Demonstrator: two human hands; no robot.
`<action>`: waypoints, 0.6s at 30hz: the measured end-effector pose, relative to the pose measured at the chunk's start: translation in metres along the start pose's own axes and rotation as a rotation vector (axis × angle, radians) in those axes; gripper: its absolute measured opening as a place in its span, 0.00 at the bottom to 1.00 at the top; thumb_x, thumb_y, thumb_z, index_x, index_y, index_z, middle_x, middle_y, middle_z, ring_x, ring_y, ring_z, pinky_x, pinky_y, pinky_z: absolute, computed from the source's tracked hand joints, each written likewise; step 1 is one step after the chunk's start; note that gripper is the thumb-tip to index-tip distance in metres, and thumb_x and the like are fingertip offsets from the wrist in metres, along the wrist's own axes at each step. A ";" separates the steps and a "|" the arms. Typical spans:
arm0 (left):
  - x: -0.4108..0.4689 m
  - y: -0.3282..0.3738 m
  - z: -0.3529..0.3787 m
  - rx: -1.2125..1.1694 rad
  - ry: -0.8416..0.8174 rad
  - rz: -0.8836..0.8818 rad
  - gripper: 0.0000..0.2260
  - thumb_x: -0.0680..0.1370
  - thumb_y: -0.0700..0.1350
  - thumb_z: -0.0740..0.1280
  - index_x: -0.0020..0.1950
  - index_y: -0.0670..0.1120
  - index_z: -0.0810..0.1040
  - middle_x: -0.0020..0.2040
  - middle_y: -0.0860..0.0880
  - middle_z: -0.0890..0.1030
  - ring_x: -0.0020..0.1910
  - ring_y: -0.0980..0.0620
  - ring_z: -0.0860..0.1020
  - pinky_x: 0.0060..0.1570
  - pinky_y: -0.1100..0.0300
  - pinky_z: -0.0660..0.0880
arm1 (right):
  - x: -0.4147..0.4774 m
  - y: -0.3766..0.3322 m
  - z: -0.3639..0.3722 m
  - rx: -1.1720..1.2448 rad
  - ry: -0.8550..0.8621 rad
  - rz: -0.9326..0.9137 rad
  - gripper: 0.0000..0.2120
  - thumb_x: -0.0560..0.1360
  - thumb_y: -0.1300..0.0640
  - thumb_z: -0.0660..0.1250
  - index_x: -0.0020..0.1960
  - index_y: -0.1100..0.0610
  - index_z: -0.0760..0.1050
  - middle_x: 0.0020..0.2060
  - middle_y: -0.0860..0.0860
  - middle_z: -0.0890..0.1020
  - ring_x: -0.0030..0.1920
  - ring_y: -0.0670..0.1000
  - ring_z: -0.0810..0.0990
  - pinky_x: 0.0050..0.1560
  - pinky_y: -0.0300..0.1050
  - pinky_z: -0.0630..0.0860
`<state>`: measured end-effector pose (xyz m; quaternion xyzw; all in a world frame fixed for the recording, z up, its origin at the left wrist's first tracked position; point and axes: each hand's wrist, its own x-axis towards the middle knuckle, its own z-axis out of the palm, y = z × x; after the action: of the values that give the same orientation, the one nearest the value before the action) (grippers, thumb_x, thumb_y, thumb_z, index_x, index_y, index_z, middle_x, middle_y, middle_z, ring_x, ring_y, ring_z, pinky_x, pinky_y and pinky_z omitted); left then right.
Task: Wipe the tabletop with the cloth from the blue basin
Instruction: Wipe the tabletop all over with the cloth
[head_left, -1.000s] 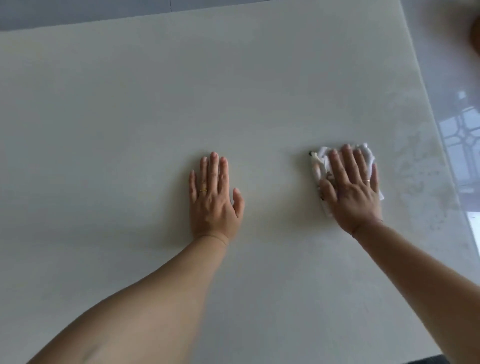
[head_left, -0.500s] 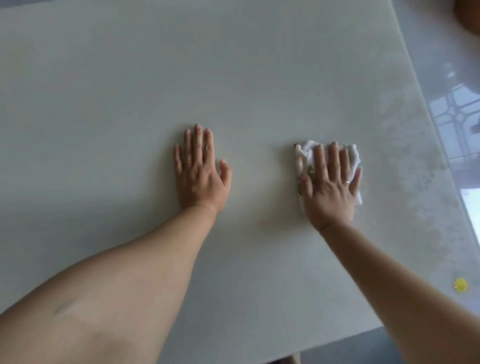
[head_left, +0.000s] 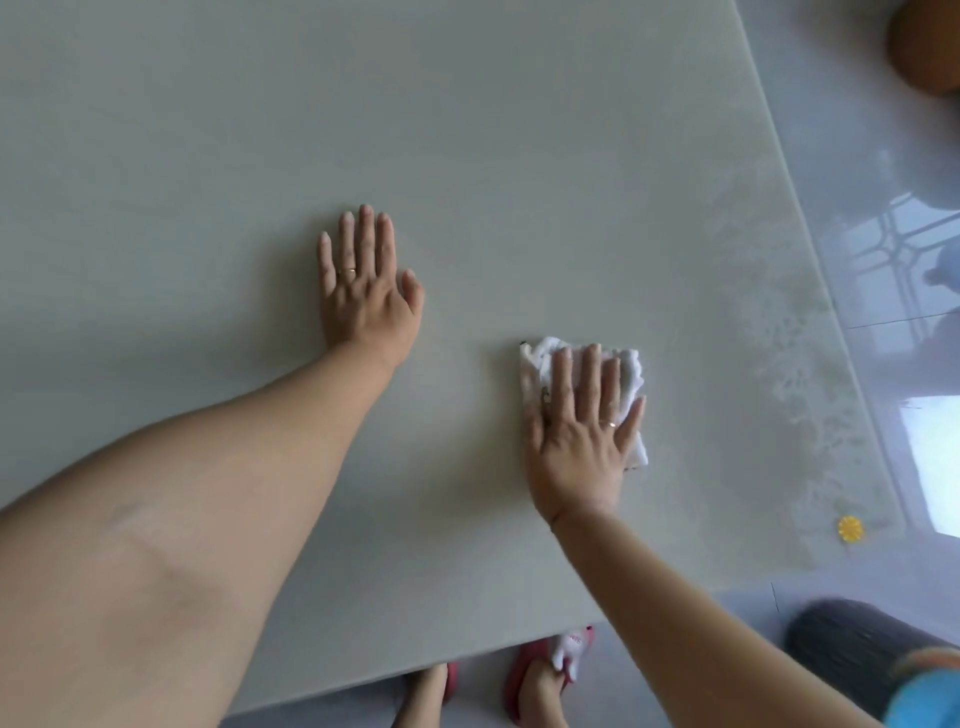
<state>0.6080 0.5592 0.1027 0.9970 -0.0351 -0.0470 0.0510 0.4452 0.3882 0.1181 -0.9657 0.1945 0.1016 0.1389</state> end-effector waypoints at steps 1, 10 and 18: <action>-0.007 0.003 -0.001 -0.009 0.011 -0.027 0.27 0.80 0.48 0.54 0.78 0.42 0.51 0.79 0.43 0.51 0.77 0.46 0.49 0.74 0.48 0.41 | -0.023 -0.007 0.007 -0.012 -0.009 -0.115 0.27 0.79 0.42 0.46 0.76 0.44 0.44 0.77 0.50 0.46 0.76 0.50 0.39 0.73 0.57 0.35; -0.189 0.065 0.011 -0.167 -0.001 0.064 0.27 0.79 0.51 0.54 0.75 0.39 0.62 0.75 0.41 0.62 0.75 0.44 0.60 0.73 0.46 0.56 | 0.009 0.077 -0.026 -0.065 -0.040 -0.077 0.29 0.78 0.38 0.46 0.77 0.44 0.47 0.77 0.48 0.46 0.76 0.48 0.38 0.74 0.53 0.35; -0.195 0.069 0.015 -0.122 -0.044 0.028 0.26 0.77 0.48 0.52 0.74 0.39 0.63 0.74 0.40 0.63 0.74 0.41 0.62 0.72 0.43 0.59 | -0.094 0.063 0.002 -0.107 -0.072 -0.570 0.26 0.78 0.44 0.55 0.74 0.50 0.62 0.74 0.52 0.61 0.75 0.55 0.57 0.71 0.62 0.56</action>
<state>0.4085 0.5039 0.1124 0.9902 -0.0471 -0.0702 0.1113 0.3345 0.3662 0.1255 -0.9831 -0.0954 0.1027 0.1175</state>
